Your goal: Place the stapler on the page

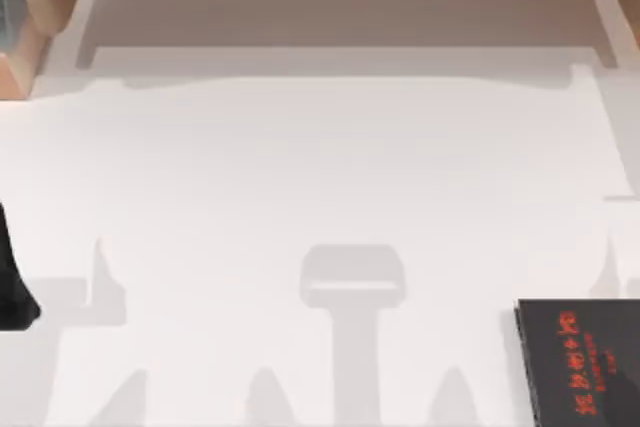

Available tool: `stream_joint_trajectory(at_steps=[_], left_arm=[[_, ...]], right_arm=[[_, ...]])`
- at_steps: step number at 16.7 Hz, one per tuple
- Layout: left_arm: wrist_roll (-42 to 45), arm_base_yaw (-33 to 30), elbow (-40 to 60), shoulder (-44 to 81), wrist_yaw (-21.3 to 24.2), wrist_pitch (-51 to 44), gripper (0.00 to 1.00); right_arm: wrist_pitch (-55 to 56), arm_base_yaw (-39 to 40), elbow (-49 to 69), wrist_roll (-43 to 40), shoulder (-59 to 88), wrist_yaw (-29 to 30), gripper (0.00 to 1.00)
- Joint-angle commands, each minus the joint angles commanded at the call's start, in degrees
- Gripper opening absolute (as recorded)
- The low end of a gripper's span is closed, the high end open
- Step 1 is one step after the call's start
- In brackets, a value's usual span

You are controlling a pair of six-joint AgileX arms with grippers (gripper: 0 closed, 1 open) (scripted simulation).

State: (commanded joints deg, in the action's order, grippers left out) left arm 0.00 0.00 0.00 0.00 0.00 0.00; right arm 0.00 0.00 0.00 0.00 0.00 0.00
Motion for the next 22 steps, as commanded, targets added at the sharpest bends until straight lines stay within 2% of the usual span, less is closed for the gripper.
stream_joint_trajectory(at_steps=[5,9,13,22], left_arm=[[0.0,0.0,0.0,0.0,0.0,0.0,1.0],[0.0,0.0,0.0,0.0,0.0,0.0,1.0],[0.0,0.0,0.0,0.0,0.0,0.0,1.0],[0.0,0.0,0.0,0.0,0.0,0.0,1.0]], right_arm=[[-3.2,-1.4,3.4,0.0,3.4,0.1,1.0],[-13.5,-5.9,16.4,-0.3,16.5,0.4,1.0],[-27.6,-11.1,38.5,-0.9,38.4,0.7,1.0],[-61.4,-20.8,100.8,-3.5,101.9,1.0,1.0]])
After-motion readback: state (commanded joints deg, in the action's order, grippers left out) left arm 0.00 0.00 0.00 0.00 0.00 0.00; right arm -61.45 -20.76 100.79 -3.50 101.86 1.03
